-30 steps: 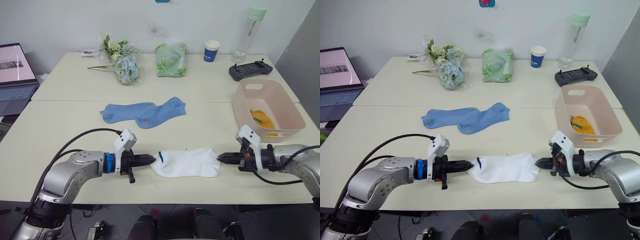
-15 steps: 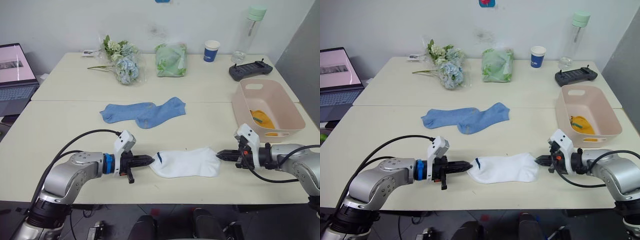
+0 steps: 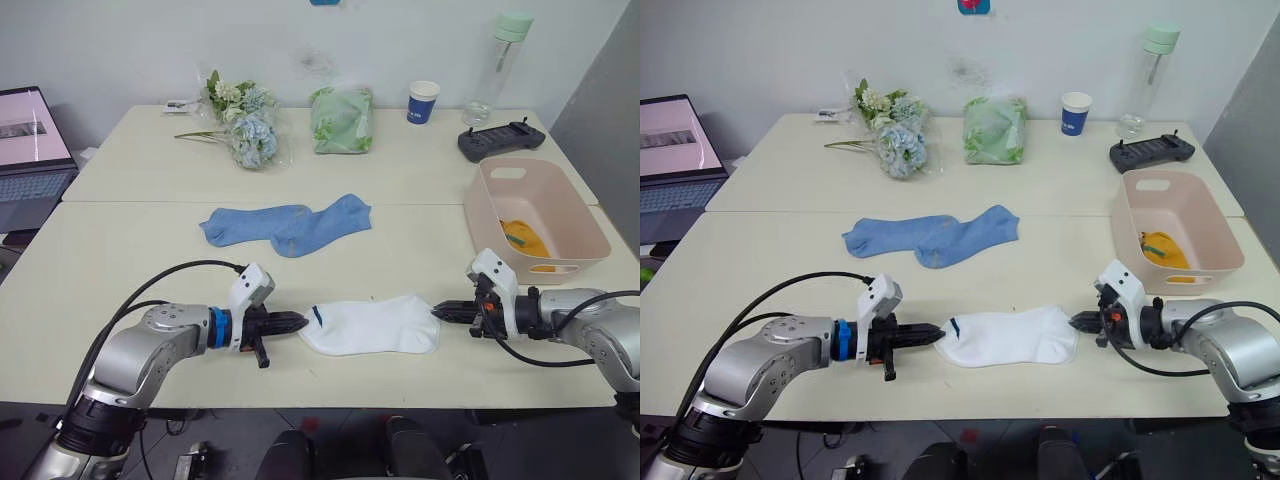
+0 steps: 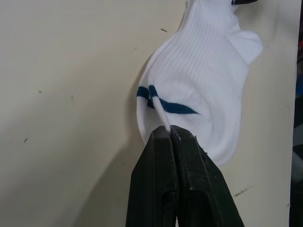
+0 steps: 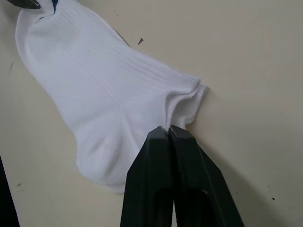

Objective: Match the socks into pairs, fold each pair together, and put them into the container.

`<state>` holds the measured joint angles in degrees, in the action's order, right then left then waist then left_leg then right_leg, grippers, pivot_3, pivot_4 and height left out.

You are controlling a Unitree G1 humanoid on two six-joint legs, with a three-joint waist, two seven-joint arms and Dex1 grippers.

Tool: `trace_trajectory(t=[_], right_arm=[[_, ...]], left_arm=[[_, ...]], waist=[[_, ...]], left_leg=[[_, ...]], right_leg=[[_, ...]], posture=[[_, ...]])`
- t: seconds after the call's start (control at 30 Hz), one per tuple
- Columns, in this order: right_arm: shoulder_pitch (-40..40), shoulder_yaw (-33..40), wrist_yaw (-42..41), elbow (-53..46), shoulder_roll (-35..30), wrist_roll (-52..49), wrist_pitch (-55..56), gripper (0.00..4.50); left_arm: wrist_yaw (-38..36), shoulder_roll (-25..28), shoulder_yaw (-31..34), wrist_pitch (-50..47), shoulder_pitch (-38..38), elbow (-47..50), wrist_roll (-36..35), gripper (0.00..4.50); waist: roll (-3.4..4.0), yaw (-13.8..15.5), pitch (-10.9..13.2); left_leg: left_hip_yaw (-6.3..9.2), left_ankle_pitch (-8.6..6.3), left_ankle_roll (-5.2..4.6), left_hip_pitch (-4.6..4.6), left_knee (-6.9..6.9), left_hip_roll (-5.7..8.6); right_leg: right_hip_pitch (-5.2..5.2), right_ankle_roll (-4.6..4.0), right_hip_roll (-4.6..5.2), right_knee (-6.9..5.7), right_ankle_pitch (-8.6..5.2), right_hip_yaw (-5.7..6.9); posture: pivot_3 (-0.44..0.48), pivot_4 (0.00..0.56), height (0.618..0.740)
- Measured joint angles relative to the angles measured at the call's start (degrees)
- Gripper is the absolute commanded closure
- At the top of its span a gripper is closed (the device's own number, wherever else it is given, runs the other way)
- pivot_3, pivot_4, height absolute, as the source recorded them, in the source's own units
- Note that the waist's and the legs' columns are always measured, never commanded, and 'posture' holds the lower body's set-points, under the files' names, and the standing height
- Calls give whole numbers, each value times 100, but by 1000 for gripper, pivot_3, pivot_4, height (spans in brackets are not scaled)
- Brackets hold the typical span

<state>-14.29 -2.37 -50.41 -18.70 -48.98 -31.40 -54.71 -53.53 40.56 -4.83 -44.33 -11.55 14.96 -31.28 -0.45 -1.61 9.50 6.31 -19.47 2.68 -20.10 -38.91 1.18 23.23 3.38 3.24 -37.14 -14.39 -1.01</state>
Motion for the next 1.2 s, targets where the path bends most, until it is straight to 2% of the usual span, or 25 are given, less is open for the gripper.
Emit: trace_trajectory(t=[0.1,0.2,0.3,0.4,0.47,0.5,0.57,0.67,0.73,0.8,0.97,1.2], right_arm=[[8,2,16,9,-8,106,95,2540],[1,25,42,57,-15,133,173,1747],[-67,249,34,91,6,167,613,1642],[-226,362,1,-153,79,317,1229,1642],[-224,203,-51,-334,286,383,1601,2017],[-173,51,-58,-375,462,487,1833,2178],[-68,-191,-67,-407,662,576,2060,2830],[22,-619,-54,-397,707,1088,2570,3958],[46,-856,-1,-310,795,1425,2866,4500],[172,-1100,83,-48,864,1831,3275,4500],[434,-1285,90,454,813,2373,3748,4500],[845,-774,14,497,480,2334,4023,4500]], left_arm=[[39,-49,5,105,0,-2,17,3042],[49,-49,10,142,1,-2,71,2356],[154,-106,233,211,-4,-2,28,1523],[69,-27,221,743,-111,71,269,1523],[-85,-32,53,1225,-190,143,499,1498],[-131,-180,-40,1430,-265,145,544,1899],[-218,-393,-210,1653,-374,166,561,2350],[-359,-509,-526,2043,-474,104,810,3290],[-414,-619,-750,2252,-521,-42,1003,3828],[-524,-618,-1121,2656,-506,-408,1407,4442],[-591,-640,-1327,3478,-492,-1296,1978,4480],[-685,-494,-1040,3749,-407,-1522,1947,4480]], waist=[[0,0,0],[0,-1,0],[0,-2,1],[0,-3,0],[0,0,0],[0,1,0],[0,9,0],[0,9,0],[0,6,0],[1,5,-1],[0,6,-1],[-1,4,-5]], left_leg=[[-1,0,0,1,0,0],[0,0,0,0,0,0],[-2,0,0,0,0,0],[1,5,9,0,2,-2],[0,12,21,0,4,-2],[-3,12,22,0,3,1],[-3,12,22,-5,-2,2],[-4,12,22,-4,-1,3],[-4,12,22,0,0,3],[-5,12,22,3,2,3],[-5,11,20,7,1,2],[-5,7,12,12,2,2]], right_leg=[[0,0,0,0,0,0],[0,0,0,0,0,0],[2,0,0,-1,0,-1],[1,0,-1,0,0,3],[0,0,-1,3,0,2],[0,0,1,4,0,-1],[0,0,3,5,0,-1],[1,0,3,5,0,-1],[0,0,2,3,0,-1],[-1,0,0,1,0,-2],[-5,0,0,1,0,-2],[-9,0,0,0,0,-3]], posture=[[0,150,740],[0,150,740],[0,150,740],[0,150,740],[0,150,740],[0,150,740],[0,150,740],[0,150,740],[0,150,740],[0,150,740],[0,150,740],[0,150,740]])
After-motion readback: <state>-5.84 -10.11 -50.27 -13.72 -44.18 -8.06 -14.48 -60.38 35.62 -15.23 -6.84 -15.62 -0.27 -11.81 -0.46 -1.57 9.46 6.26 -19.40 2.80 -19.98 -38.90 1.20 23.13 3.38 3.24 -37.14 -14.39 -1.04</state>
